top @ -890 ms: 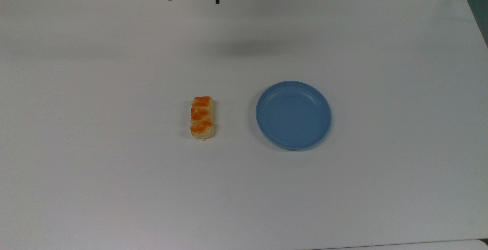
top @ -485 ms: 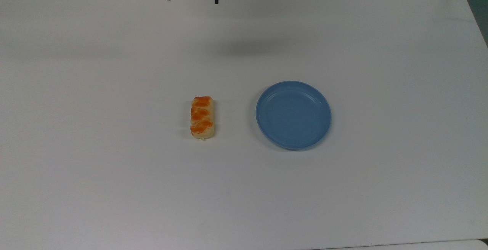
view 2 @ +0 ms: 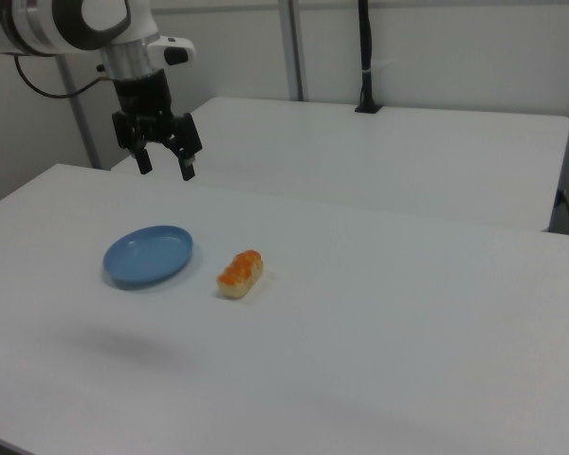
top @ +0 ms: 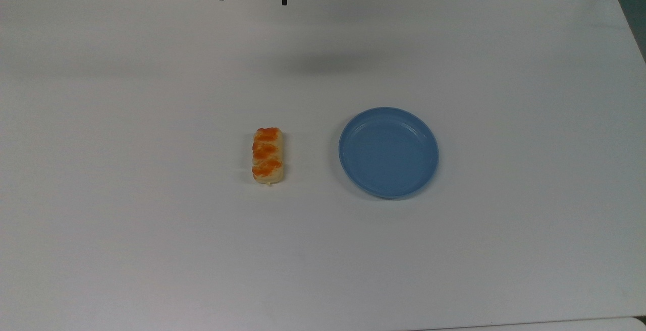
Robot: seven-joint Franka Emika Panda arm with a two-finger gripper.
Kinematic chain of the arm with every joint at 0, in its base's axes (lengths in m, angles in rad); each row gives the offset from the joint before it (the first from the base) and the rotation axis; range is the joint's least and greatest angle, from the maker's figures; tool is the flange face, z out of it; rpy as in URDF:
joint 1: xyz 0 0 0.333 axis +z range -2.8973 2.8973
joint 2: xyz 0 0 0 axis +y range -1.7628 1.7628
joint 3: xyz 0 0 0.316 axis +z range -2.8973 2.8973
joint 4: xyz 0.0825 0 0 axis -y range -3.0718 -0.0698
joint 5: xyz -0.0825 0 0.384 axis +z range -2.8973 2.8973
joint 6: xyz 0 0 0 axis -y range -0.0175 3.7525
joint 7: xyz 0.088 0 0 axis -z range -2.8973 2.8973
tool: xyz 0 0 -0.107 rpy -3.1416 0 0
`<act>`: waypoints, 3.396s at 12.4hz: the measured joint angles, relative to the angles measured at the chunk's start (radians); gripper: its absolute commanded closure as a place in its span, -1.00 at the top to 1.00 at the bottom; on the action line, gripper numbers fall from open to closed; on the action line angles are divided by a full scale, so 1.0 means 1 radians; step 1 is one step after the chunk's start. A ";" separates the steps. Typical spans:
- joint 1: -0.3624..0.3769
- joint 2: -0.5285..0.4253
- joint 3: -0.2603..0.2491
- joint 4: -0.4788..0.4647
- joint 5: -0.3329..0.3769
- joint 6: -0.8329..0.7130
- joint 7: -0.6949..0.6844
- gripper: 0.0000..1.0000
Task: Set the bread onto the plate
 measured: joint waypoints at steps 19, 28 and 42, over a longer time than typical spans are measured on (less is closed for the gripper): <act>-0.045 0.386 0.000 -0.022 0.000 0.434 -0.034 1.00; -0.011 0.508 0.009 -0.021 -0.019 0.554 0.078 0.46; 0.084 0.417 0.043 0.059 -0.061 0.442 0.105 -0.28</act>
